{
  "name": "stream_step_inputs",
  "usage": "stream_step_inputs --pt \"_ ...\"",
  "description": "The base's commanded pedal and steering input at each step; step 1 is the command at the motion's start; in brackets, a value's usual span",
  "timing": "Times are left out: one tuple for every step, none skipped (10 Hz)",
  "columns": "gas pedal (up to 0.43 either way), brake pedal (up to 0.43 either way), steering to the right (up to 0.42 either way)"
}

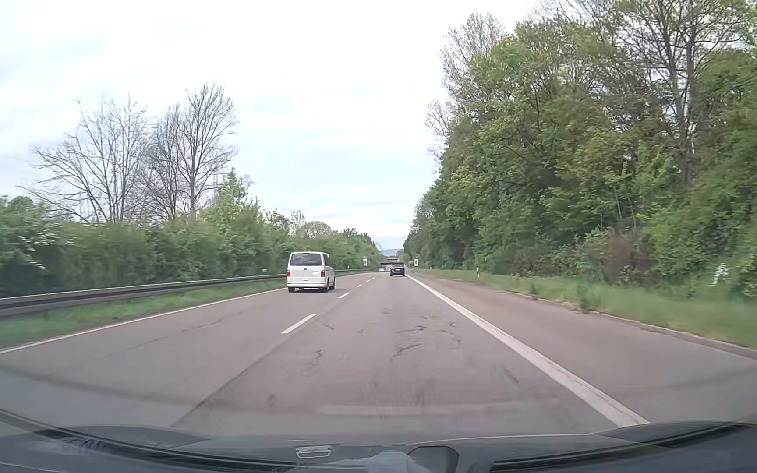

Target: Follow the waypoints while adhering to traffic rules and regulations

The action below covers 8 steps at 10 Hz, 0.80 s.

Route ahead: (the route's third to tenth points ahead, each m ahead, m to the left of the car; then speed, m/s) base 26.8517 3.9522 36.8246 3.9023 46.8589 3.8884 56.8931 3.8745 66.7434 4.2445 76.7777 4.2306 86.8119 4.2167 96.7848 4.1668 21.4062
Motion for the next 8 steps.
stream_step_inputs --pt "0.110 0.000 -0.002" --pt "0.110 0.000 -0.001" --pt "0.110 0.000 -0.001" --pt "0.110 0.000 -0.001" --pt "0.110 0.000 -0.001" --pt "0.110 0.000 -0.001" --pt "0.110 0.000 -0.001" --pt "0.110 0.000 -0.001"
